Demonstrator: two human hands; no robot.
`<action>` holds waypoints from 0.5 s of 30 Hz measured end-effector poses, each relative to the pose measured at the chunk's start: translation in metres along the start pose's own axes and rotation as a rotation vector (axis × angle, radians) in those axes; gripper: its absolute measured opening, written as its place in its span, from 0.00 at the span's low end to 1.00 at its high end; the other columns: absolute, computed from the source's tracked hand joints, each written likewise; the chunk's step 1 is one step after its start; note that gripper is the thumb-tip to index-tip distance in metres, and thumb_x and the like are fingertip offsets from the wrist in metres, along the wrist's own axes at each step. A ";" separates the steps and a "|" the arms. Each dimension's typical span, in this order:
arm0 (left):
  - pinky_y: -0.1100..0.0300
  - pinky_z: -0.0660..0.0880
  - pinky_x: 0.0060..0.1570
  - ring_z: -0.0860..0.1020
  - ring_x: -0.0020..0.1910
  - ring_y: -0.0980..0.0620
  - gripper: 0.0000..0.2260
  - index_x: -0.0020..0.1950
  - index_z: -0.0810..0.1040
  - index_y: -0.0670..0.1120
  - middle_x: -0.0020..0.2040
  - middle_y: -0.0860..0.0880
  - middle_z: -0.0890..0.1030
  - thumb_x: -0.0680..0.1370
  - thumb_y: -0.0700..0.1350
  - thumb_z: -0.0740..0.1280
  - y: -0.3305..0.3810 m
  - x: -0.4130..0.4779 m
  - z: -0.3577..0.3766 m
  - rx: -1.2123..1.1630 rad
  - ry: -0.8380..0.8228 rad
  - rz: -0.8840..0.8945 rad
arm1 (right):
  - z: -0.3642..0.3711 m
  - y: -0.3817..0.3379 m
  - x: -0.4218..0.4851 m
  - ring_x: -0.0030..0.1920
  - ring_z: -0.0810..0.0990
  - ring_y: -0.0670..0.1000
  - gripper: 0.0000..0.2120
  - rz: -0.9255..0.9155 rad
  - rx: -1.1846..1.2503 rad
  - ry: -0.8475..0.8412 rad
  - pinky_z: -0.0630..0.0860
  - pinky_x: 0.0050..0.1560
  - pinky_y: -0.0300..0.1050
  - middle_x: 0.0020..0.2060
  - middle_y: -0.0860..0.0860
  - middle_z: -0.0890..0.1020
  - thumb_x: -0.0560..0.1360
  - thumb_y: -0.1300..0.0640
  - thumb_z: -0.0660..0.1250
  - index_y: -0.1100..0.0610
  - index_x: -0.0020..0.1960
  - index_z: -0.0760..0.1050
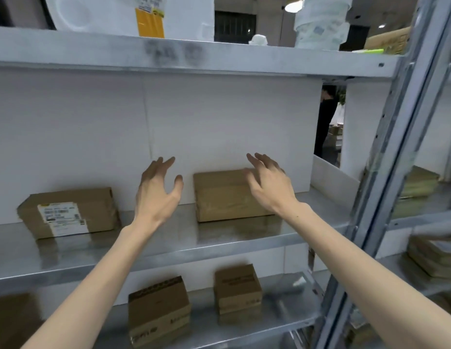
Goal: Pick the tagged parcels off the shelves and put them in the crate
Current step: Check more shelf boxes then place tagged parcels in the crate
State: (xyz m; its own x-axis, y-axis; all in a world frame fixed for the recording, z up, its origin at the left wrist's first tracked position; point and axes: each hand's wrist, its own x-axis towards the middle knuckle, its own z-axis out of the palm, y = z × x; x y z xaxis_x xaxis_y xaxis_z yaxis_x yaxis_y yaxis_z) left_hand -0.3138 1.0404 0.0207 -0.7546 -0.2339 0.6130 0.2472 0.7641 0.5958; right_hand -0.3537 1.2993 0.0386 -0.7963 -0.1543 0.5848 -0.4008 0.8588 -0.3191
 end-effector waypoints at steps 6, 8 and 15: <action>0.53 0.61 0.73 0.64 0.76 0.48 0.21 0.76 0.68 0.52 0.76 0.48 0.69 0.82 0.50 0.61 0.026 -0.008 0.032 -0.018 -0.014 -0.079 | -0.011 0.058 0.007 0.74 0.65 0.58 0.23 0.136 0.162 -0.058 0.64 0.73 0.54 0.76 0.54 0.66 0.83 0.47 0.52 0.50 0.76 0.65; 0.51 0.65 0.72 0.68 0.74 0.47 0.20 0.76 0.68 0.52 0.75 0.49 0.70 0.83 0.50 0.60 0.028 -0.010 0.039 -0.062 -0.034 -0.134 | -0.010 0.072 0.008 0.73 0.67 0.59 0.23 0.189 0.223 -0.080 0.65 0.72 0.54 0.75 0.54 0.66 0.83 0.48 0.51 0.50 0.76 0.65; 0.47 0.74 0.64 0.76 0.62 0.44 0.18 0.74 0.68 0.53 0.70 0.44 0.74 0.84 0.50 0.55 0.029 -0.003 0.059 -0.404 -0.097 -0.505 | -0.003 0.097 0.011 0.69 0.70 0.59 0.22 0.482 0.513 -0.171 0.65 0.64 0.47 0.68 0.56 0.74 0.84 0.49 0.47 0.56 0.73 0.68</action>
State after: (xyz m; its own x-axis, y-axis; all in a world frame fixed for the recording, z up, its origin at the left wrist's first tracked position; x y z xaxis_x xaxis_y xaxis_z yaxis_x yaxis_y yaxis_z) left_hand -0.3400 1.0985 0.0056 -0.8843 -0.4356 0.1684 0.0427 0.2837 0.9580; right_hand -0.4003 1.3827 0.0160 -0.9809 0.0734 0.1799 -0.1163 0.5200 -0.8462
